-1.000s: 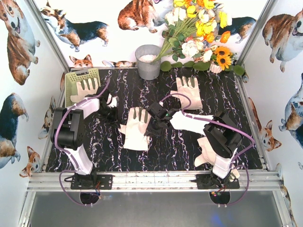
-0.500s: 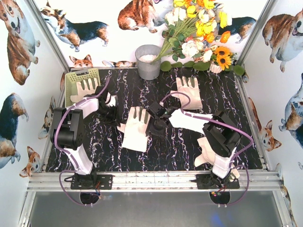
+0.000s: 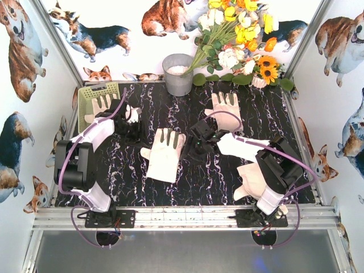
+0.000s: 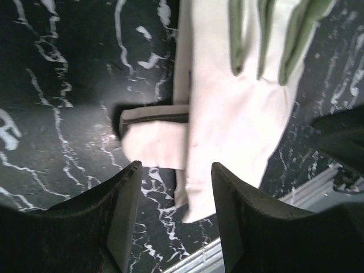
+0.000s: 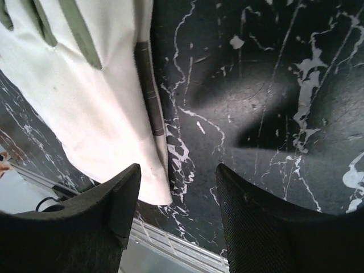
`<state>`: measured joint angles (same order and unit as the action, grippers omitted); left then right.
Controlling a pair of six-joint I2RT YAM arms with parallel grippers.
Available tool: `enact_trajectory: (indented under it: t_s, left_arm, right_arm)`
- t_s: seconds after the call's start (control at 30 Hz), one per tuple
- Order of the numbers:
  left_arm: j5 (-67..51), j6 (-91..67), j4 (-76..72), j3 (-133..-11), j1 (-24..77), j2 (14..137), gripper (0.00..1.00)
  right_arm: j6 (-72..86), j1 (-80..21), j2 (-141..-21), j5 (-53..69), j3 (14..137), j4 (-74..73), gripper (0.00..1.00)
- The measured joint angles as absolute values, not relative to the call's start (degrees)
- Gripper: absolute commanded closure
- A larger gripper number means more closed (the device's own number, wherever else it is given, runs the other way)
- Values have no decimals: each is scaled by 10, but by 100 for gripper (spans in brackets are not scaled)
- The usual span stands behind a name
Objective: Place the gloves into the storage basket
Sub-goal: Pair the glove with the glove.
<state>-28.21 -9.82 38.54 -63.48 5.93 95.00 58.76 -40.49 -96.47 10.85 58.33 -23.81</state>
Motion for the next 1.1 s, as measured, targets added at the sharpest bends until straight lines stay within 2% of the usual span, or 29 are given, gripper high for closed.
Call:
enact_trajectory:
  t_s: [0.17, 0.4, 0.7, 1.1]
  left_arm:
    - [-326, -103, 389, -628, 60, 947, 66]
    - [-372, -109, 375, -610, 66, 970, 66]
    - [-374, -115, 354, -580, 73, 1003, 83]
    - [-371, -123, 328, -552, 73, 1020, 87]
  right_arm:
    - [589, -390, -972, 135, 563, -193, 42]
    - [590, -385, -993, 158, 563, -131, 42]
    - [604, -382, -1033, 197, 559, -84, 44]
    - [651, -381, -1048, 244, 529, 3, 44]
